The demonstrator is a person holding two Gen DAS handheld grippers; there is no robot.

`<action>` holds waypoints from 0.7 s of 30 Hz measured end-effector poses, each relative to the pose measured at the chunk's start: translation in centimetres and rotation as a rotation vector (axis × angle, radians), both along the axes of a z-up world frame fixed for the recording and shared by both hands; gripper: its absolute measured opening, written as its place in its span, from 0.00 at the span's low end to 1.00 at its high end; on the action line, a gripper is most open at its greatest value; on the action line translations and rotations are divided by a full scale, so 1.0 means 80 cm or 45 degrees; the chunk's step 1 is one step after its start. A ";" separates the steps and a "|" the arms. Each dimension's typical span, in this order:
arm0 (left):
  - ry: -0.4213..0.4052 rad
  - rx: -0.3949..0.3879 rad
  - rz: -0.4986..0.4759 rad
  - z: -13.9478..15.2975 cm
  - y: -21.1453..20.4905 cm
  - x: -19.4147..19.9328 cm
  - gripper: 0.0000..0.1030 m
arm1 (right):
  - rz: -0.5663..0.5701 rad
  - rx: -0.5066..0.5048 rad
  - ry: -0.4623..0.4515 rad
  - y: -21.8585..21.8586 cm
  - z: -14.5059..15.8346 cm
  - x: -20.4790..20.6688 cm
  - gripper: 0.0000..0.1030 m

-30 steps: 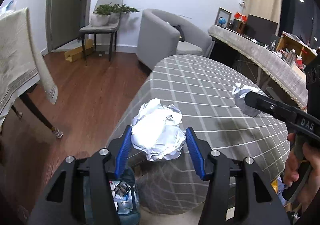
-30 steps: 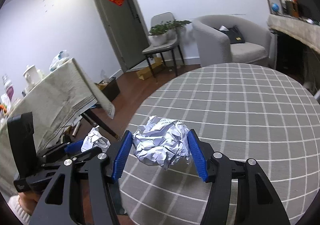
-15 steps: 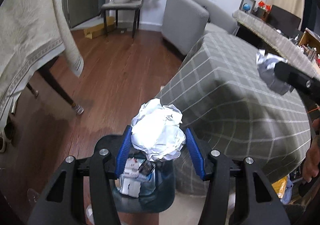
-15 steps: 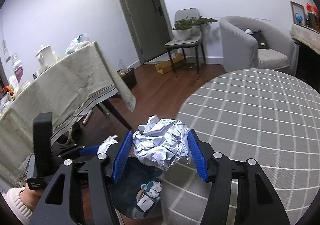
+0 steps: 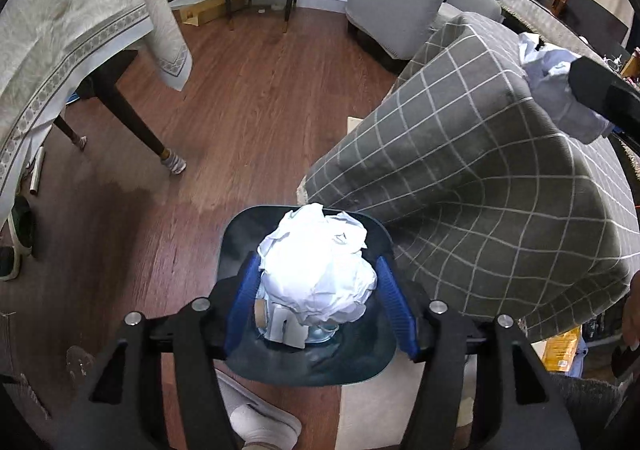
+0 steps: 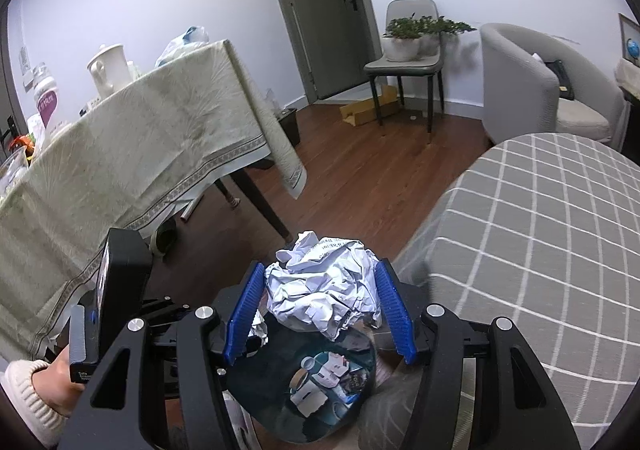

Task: Collect trash
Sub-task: 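Drop the foil ball into the teal bin with the right tool while the left tool drops the paper ball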

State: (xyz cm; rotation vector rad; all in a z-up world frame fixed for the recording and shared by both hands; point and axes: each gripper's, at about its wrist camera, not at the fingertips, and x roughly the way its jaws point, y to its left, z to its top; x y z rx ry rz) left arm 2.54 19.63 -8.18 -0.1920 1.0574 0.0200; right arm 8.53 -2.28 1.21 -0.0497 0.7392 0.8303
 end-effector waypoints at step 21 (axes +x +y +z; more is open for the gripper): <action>-0.261 -0.007 0.059 0.061 0.042 -0.033 0.61 | 0.123 -0.148 0.110 0.084 -0.061 -0.008 0.57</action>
